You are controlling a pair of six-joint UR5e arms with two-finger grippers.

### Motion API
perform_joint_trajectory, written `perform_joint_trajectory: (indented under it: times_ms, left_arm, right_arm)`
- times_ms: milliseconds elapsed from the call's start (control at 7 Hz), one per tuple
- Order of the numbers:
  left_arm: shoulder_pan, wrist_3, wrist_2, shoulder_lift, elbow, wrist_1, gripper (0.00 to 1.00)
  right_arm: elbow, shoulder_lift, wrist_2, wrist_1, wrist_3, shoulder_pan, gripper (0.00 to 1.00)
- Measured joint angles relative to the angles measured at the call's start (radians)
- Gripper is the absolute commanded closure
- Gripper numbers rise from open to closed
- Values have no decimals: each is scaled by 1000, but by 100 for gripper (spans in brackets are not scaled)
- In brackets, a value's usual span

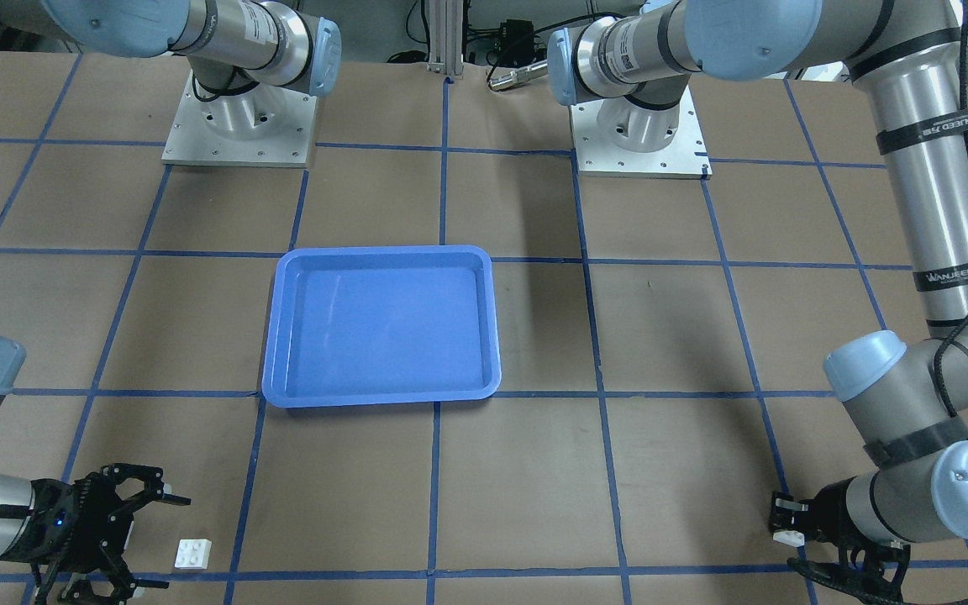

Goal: Assemble white blocks and place on blue tray

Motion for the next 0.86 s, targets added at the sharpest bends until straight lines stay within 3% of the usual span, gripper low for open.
perform_joint_trajectory:
  times_ms: [429,571,857]
  left_arm:
    - [-53,-188,0,101,-12,-101,100]
    - [-100,-277,-1,152,-24,-153,100]
    - [-207,-439,-22,234,-72,-191,100]
  right_arm:
    - [-6,31,34,-1,-45,-1,2]
    - [-4,35,31,-1,-57,-2,10]
    - [5,38,31,-2,-69,-2,15]
